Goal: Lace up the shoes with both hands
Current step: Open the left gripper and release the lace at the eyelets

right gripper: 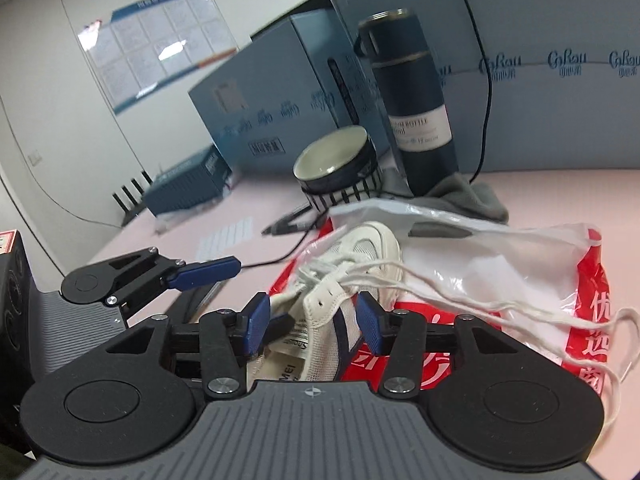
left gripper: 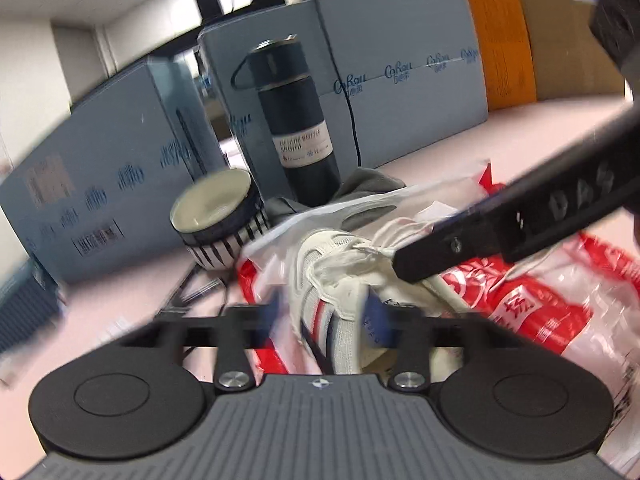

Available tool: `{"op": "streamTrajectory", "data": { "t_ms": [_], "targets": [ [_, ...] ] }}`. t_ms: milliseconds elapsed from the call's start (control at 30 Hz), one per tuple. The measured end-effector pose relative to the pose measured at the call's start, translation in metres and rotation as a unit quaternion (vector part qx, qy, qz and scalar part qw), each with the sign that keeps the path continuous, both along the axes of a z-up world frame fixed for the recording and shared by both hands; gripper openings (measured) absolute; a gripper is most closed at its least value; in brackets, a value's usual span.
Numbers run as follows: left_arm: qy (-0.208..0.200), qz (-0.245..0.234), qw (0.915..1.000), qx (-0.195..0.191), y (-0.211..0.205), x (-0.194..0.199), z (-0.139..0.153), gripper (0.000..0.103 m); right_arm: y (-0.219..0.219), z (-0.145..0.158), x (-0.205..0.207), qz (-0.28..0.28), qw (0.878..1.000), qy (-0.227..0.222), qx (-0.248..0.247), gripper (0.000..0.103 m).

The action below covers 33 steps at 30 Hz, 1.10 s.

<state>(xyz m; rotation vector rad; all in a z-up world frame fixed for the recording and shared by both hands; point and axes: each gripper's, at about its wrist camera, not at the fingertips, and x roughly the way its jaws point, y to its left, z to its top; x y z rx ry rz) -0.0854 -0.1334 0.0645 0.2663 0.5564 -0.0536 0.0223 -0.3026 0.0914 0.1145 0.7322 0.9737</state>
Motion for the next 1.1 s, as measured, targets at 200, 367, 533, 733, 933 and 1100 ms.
{"op": "streamTrajectory", "data": {
  "t_ms": [200,367,533,733,933,1100],
  "targets": [
    [0.000,0.044,0.9970,-0.064,0.019,0.002,0.001,0.030,0.001,-0.004,-0.003,-0.014,1.000,0.013,-0.023,0.020],
    [-0.003,0.055,0.9957,-0.074,0.021,0.004,0.001,0.052,-0.006,-0.009,-0.006,-0.015,0.999,0.042,-0.003,0.020],
    [-0.010,0.049,0.9958,-0.077,0.019,0.006,0.003,0.072,-0.044,0.018,0.006,-0.072,0.997,0.004,0.025,0.027],
    [-0.002,0.027,0.9966,-0.077,0.016,0.008,0.007,0.076,-0.100,0.054,0.034,-0.154,0.987,-0.052,0.016,0.037],
    [-0.020,0.018,0.9970,-0.073,0.014,0.007,0.017,0.080,-0.145,0.097,0.051,-0.179,0.976,-0.112,0.051,0.056],
    [-0.029,0.021,0.9970,-0.068,0.014,0.005,0.020,0.081,-0.155,0.086,0.061,-0.188,0.974,-0.123,-0.005,0.068]
  ]
}}
